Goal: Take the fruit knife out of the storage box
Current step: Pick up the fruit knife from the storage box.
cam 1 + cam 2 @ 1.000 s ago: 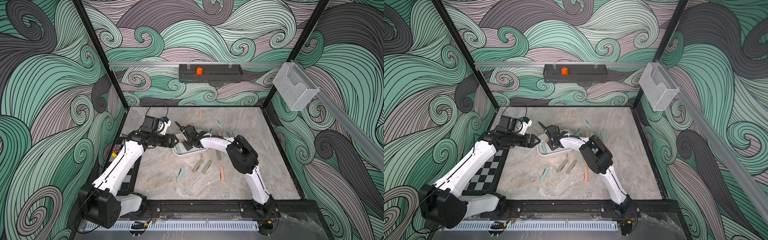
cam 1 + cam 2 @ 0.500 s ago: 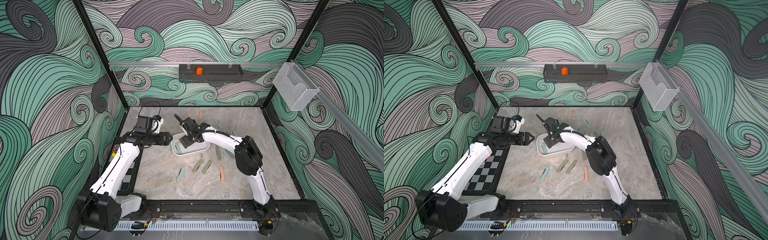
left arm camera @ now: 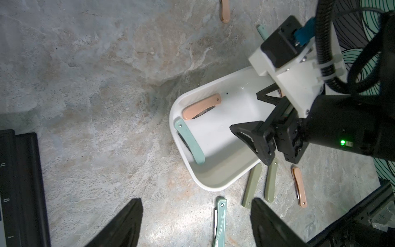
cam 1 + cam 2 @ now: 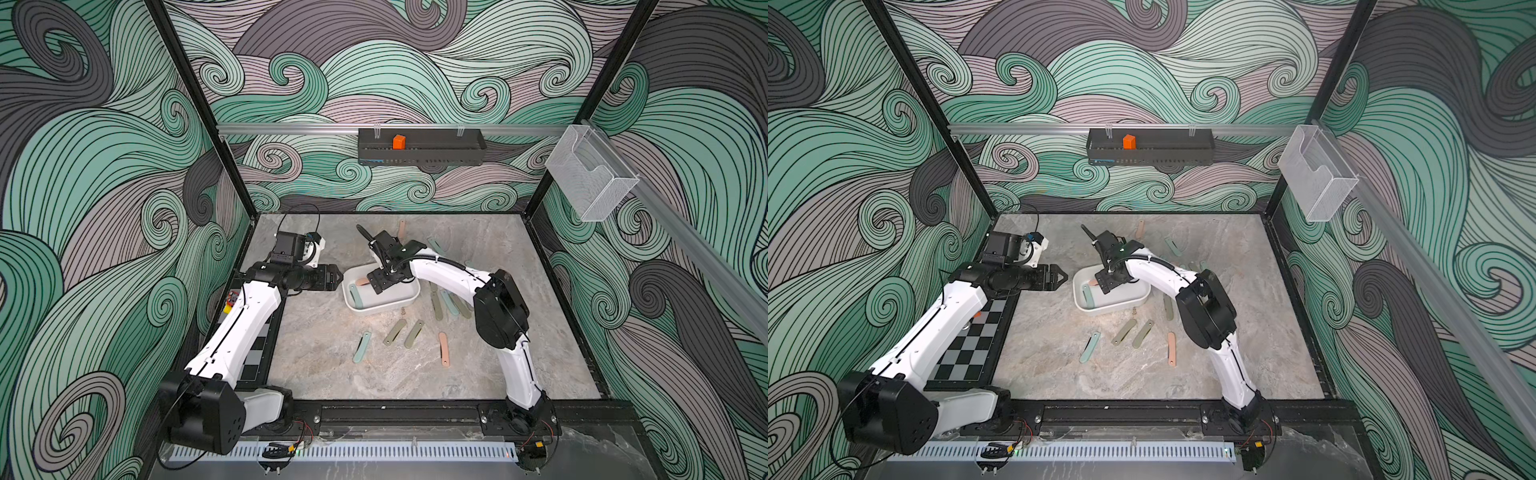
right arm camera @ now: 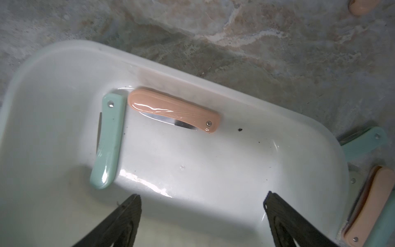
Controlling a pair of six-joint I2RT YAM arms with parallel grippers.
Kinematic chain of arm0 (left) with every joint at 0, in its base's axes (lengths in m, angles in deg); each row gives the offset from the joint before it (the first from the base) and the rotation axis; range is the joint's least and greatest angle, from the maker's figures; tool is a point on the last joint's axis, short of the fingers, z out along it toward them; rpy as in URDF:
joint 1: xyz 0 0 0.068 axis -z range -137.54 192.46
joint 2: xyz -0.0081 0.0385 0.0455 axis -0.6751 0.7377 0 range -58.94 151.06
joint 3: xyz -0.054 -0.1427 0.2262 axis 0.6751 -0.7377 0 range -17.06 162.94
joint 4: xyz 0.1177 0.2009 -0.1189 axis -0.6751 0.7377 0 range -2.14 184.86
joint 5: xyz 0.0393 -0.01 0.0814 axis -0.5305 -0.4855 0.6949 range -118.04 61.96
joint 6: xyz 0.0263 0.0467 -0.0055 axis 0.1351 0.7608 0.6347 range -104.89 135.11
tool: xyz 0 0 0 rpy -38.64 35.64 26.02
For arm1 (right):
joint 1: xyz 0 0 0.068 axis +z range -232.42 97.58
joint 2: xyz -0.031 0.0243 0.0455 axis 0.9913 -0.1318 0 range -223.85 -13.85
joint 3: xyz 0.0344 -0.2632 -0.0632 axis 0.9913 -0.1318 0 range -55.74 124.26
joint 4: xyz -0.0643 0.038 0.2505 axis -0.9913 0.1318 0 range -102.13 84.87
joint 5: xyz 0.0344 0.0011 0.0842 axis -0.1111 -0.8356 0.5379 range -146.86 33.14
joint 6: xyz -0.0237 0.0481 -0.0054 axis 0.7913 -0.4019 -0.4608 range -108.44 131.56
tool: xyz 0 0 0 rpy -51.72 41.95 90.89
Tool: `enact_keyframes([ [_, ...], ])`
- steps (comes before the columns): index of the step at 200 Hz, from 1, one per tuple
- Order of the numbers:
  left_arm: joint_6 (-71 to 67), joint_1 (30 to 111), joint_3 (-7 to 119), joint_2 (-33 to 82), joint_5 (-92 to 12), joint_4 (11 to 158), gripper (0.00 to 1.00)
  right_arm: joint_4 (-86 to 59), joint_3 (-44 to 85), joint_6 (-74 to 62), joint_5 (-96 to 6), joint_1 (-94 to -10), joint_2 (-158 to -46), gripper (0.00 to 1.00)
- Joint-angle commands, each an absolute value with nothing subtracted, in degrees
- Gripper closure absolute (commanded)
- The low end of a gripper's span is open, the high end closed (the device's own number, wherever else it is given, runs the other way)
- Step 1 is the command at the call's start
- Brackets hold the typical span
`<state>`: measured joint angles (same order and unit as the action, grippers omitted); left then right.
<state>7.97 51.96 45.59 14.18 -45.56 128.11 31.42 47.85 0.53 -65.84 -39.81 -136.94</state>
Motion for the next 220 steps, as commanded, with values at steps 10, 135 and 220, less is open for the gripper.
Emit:
enact_keyframes([
  [10,8.1,52.1,49.4,19.4,-43.0,133.7,0.2,30.1,53.2,-3.2,-53.7,-41.2,-137.2,0.22],
  [135,-5.4,52.8,53.9,21.3,-46.8,153.6,0.13,48.2,67.4,-3.4,-52.2,-39.9,-140.7,0.26],
  [220,-8.1,52.9,52.8,14.8,-47.2,155.3,0.01,47.2,68.6,-5.2,-52.9,-36.0,-146.9,0.37],
])
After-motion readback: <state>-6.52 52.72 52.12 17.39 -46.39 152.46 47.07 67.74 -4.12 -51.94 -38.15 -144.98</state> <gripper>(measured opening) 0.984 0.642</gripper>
